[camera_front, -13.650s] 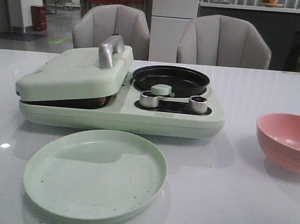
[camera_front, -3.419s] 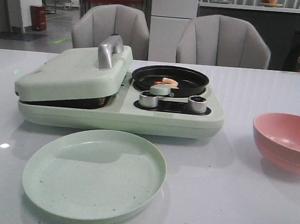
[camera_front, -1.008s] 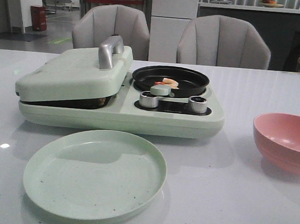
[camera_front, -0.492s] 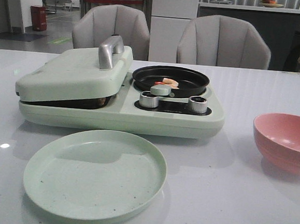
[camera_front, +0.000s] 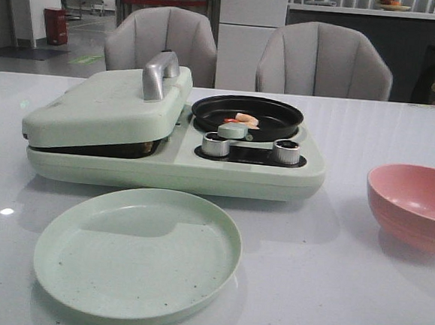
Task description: Make breakfast with bread and shrimp
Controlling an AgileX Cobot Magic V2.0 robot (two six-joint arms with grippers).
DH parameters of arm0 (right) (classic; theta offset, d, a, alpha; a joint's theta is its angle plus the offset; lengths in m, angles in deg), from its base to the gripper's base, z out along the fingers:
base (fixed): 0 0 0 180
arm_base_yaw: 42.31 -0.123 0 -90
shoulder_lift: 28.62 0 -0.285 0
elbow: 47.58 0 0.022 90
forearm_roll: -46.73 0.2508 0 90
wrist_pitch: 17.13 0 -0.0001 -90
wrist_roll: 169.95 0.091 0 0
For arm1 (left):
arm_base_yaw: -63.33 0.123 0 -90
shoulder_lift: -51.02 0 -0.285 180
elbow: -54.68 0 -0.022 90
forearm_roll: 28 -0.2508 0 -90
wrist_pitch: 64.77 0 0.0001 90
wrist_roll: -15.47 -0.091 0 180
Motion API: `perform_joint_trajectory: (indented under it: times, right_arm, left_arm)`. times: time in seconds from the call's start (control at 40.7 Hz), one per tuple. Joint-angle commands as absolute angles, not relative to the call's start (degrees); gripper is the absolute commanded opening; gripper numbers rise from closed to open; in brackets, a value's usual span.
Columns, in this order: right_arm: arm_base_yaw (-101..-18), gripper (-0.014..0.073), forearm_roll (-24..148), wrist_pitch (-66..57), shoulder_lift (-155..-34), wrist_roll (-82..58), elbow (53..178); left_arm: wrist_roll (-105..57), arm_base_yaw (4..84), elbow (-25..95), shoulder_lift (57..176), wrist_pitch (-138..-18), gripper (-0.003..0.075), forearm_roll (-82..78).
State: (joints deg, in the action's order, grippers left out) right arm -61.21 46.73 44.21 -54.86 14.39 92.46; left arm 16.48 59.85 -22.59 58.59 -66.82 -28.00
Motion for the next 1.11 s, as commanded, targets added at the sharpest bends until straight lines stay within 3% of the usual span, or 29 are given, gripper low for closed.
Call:
perform_joint_trajectory:
  times: [0.0,0.787,1.082]
  right_arm:
    - [-61.24,0.0035,46.73,40.47,-55.39,14.52,93.96]
    - [-61.24,0.0035,46.73,40.47,-55.39,14.52,93.96]
    - [-49.37,0.0035,40.70,11.86,-41.49,13.51,76.92]
  left_arm:
    - [15.86,58.73,-24.31,57.45,-62.24,0.0101,-28.00]
    - [15.86,57.20,-24.31,57.45,-62.24,0.0101,-28.00]
    - [15.86,57.20,-24.31,57.45,-62.24,0.0101,-28.00]
